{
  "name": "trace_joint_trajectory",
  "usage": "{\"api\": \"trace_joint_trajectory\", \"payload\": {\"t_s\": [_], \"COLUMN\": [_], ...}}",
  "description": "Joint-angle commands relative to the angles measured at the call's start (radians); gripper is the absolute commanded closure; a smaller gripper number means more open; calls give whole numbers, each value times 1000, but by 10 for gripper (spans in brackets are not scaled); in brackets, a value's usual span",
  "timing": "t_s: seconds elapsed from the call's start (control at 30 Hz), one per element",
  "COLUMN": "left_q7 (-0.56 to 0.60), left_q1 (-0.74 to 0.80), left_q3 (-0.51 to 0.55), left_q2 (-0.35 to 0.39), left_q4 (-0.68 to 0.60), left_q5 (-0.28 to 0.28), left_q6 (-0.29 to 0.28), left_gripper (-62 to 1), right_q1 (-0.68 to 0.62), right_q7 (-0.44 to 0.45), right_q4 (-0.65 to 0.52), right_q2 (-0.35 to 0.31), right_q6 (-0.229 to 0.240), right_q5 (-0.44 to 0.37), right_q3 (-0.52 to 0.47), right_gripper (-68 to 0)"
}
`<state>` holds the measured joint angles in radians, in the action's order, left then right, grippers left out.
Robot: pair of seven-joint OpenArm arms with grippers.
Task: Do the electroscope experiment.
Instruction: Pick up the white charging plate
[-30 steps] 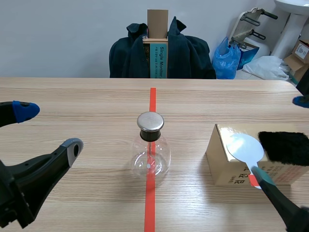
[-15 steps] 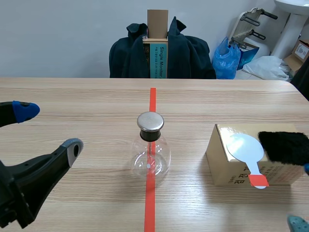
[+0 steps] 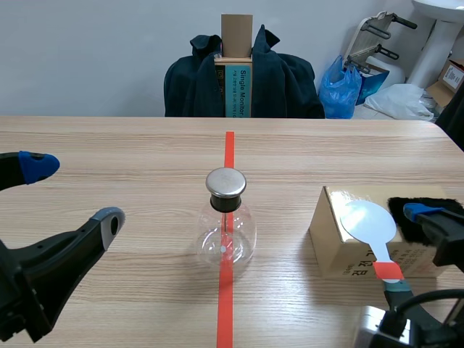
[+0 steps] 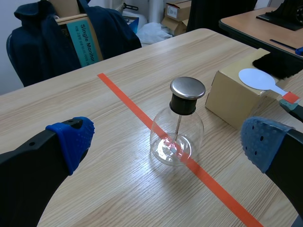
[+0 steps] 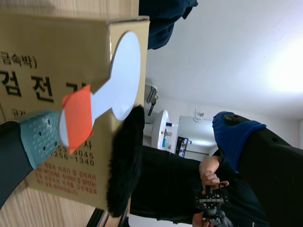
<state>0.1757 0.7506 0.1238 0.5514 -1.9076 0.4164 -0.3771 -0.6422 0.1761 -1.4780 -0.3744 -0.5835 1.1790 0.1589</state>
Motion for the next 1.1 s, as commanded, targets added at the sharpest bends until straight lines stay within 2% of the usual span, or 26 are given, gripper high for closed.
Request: {"api": "trace_joint_trajectory", "payload": {"t_s": [0.0,0.2,0.5,0.6,0.93,1.07], "left_q7": [18,18,17,17,17,17], "left_q1": [-1,-1,-1,-1,-1,-1], "left_q3": [0,0,0,0,0,0], "left_q2": [-5,-5,-5,-5,-5,-5], "left_q4": [-16,-16,-16,-16,-16,-16], "left_q5": [6,6,6,6,6,6], "left_q6": [-3,-3,-3,-3,-3,-3], "left_gripper": [-623,-623,-623,-623,-623,-623], "right_q1": [-3,-4,-6,-6,-6,-6], "right_q7": [-11,-22,-29,-41,-51,-58], "right_q4": [-13,-11,0,0,0,0], "right_q2": [-14,-14,-14,-16,-16,-16], "right_q6": [-8,-8,-8,-8,-8,-8], "right_q5": [-3,11,18,19,19,19], "right_q3": [-1,38,39,37,36,36], "right_gripper": [-679,-679,-676,-582,-136,-5]}}
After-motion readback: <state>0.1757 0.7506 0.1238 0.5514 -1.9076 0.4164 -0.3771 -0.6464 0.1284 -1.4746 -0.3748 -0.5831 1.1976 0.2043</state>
